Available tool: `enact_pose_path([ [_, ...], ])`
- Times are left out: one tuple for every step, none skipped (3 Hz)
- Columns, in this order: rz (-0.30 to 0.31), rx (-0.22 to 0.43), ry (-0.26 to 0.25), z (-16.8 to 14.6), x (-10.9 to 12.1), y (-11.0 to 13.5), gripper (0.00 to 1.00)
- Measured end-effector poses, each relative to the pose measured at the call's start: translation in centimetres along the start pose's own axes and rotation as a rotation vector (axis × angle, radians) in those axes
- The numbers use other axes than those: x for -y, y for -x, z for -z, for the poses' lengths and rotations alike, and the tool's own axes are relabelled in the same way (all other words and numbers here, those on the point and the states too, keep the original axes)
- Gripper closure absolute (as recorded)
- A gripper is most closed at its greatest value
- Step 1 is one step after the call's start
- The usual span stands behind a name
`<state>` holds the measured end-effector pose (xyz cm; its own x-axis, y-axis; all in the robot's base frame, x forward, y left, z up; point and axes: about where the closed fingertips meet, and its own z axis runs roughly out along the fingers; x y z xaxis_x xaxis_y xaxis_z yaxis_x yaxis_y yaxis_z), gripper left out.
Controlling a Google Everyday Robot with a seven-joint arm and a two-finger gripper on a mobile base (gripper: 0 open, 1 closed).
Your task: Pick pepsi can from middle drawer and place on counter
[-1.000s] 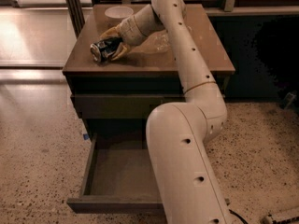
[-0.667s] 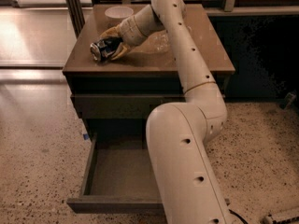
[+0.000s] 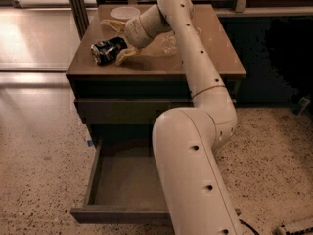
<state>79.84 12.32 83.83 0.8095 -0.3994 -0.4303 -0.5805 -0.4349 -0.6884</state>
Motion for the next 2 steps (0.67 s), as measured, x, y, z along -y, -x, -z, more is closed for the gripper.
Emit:
enact_pose_path([
  [0.0,-0.001,0.0,0.3,0.3,0.2,0.0],
  [0.037,-0.032,-0.028,3.0,2.4,1.7,0.0],
])
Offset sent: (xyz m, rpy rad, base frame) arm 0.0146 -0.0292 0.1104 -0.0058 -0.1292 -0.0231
